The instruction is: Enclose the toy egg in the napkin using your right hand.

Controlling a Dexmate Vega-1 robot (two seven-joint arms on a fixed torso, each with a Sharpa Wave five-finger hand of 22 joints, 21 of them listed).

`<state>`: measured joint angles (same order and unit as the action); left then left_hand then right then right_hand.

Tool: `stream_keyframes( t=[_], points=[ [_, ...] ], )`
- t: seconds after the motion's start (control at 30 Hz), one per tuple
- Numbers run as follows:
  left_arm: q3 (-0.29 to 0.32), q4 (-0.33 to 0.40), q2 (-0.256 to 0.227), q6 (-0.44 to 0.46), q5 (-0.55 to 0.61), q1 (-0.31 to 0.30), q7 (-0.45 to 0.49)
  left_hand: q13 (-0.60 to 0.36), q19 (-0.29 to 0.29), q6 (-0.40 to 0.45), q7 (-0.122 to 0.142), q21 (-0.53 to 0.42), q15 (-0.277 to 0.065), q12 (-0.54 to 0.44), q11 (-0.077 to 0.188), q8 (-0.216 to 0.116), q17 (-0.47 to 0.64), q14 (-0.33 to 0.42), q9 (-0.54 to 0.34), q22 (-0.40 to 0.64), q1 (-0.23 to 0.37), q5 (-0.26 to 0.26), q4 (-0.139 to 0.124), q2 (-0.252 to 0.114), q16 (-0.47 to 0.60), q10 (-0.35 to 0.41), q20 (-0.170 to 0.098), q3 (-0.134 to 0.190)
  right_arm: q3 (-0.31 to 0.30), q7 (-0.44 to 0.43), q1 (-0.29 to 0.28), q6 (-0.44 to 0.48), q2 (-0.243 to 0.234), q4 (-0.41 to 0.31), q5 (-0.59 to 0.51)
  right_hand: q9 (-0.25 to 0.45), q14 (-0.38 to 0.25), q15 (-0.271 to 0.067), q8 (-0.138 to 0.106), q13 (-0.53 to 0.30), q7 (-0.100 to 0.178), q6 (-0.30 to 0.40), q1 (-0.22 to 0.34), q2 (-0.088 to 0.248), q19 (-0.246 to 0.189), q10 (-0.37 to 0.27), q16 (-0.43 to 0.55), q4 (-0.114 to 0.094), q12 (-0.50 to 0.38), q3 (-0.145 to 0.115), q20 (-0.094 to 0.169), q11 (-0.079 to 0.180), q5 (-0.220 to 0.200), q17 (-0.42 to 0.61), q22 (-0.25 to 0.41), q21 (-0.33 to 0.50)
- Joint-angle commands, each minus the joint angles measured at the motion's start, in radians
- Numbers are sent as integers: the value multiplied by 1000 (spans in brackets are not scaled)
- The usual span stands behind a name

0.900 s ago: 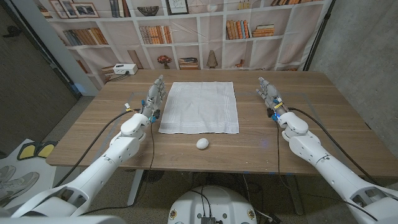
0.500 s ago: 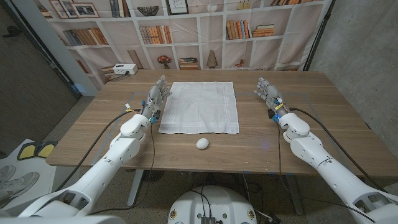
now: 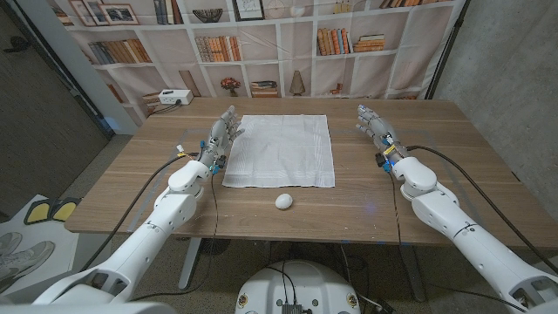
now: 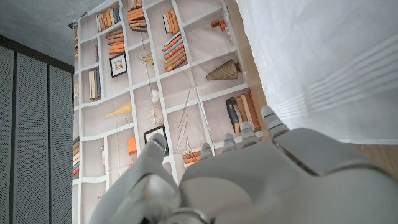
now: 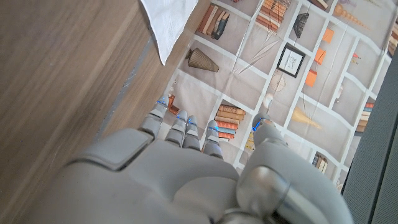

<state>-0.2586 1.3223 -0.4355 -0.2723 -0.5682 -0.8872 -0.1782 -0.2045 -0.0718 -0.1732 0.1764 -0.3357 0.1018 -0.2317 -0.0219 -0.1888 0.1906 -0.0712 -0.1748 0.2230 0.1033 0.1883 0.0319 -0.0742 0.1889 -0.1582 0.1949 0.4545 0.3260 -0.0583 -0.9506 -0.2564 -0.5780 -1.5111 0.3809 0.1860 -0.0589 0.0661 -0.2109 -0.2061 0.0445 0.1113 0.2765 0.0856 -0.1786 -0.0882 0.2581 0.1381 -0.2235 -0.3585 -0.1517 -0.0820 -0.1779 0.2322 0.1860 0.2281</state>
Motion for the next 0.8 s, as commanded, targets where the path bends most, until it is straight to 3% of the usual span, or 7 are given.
stream_keyframes(
  t=[0.03,0.37,0.5,0.8],
  points=[
    [11,42,5,28,23,-18,-20,-1,5,-27,-8,-4,4,-2,-7,-8,2,8,-1,-1,4,-2,2,2,7,0,13,1,23,-29,-38,25,-88,-128,-136,3,-8,-3,-5,-2,-2,13,1,2,-5,-13,0,-1,-4,3,10,-1,1,0,1,-4],
    [7,104,-5,62,46,-42,-4,-1,9,-17,-8,-5,4,-7,-14,-9,2,13,-2,-1,3,-1,2,1,9,17,16,1,52,-12,-36,6,-144,-158,-221,3,-43,-11,-4,-1,-2,24,2,6,-27,-34,11,-2,-8,4,22,2,2,-2,1,3],
    [12,139,-6,74,44,-66,11,0,9,-14,-10,-5,4,-9,-15,-9,2,15,-2,-1,3,-1,2,1,9,21,17,1,69,15,-19,4,-190,-192,-282,3,-45,-13,-6,0,-3,34,2,4,-28,-41,11,-1,-9,6,23,2,2,-2,2,3],
    [25,220,-13,99,59,-125,66,0,10,-9,-11,-5,4,-10,-19,-9,2,18,-2,-1,1,-1,1,1,10,28,18,0,97,20,21,-100,-224,-202,-396,3,-80,-36,-16,0,-3,82,7,-1,-57,-70,20,4,-14,9,33,10,-1,-4,3,12]
  ],
)
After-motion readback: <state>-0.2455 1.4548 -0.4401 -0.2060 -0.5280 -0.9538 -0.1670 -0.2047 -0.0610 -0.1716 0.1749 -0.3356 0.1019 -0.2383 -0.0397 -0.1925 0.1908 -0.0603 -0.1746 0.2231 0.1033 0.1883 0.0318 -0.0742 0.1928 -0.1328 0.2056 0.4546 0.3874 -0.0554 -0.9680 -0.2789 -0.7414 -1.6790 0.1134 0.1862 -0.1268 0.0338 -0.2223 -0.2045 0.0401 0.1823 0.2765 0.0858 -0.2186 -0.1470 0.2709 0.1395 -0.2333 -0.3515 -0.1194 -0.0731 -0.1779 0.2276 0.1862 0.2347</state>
